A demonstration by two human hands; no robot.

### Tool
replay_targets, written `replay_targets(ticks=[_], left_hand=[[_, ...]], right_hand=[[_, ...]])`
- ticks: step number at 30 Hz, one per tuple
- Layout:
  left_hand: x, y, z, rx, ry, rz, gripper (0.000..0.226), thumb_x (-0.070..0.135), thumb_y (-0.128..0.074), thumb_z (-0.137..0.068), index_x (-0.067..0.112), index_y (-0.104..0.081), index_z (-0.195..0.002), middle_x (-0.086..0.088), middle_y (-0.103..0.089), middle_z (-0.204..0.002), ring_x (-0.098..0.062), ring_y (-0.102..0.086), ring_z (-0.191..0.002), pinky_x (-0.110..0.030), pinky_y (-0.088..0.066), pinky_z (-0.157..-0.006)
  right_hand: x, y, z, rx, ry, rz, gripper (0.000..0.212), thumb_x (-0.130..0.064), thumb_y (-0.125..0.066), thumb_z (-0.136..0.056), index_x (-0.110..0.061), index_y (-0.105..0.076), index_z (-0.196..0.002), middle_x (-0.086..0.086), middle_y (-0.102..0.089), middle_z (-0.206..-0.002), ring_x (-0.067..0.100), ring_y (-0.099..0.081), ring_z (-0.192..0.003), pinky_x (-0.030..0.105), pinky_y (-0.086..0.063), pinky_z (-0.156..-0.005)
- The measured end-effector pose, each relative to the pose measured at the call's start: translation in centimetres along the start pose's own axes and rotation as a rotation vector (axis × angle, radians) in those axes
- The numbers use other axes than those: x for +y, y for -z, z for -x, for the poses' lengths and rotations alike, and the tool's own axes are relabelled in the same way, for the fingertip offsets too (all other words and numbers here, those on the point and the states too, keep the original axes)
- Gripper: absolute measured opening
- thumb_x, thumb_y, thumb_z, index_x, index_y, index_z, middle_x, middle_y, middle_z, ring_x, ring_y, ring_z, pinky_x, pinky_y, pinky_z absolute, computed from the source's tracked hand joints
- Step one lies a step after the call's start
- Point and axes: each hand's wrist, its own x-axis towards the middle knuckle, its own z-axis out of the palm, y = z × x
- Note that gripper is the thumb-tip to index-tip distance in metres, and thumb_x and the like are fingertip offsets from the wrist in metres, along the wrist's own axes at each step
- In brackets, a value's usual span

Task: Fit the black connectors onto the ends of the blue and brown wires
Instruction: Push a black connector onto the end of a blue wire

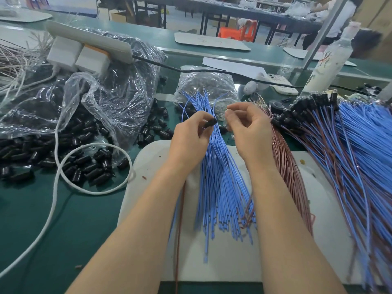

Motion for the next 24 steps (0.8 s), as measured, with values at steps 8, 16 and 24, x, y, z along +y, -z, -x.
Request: replay_targets(ticks=[8,16,24], left_hand=[[-0.08,0.20,0.02,0.053,-0.027,0.191,0.023,-0.002,-0.056,-0.088,0.020,-0.059,-0.096,0.003,-0.070,-0.094,-0.005,-0.065,-0.092,-0.014,-0.048,-0.085],[-0.14,0.17,-0.04,0.048,-0.027,0.189,0.031,-0.003,-0.055,-0.088,0.028,-0.056,-0.091,0.013,-0.066,-0.085,0.003,-0.063,-0.086,-0.008,-0.045,-0.080],[0.18,0.27,0.11,0.032,-0.007,0.146,0.024,-0.001,-0.052,-0.089,0.019,-0.062,-0.097,0.009,-0.068,-0.089,0.000,-0.063,-0.088,-0.005,-0.044,-0.081]], right_hand=[[-0.64,-0.23,0.32,-0.056,0.018,-0.050,0.002,-0.011,-0.061,-0.090,-0.011,-0.061,-0.092,0.007,-0.066,-0.080,0.022,-0.065,-0.079,0.045,-0.053,-0.082],[-0.74,-0.20,0.35,-0.104,0.137,0.047,0.010,-0.004,-0.063,-0.087,-0.012,-0.067,-0.093,-0.011,-0.064,-0.082,0.000,-0.062,-0.076,0.017,-0.051,-0.079],[-0.62,-0.45,0.43,-0.065,0.229,0.181,0.008,-0.005,-0.063,-0.087,-0.010,-0.068,-0.091,-0.010,-0.063,-0.080,0.002,-0.061,-0.074,0.014,-0.050,-0.075]])
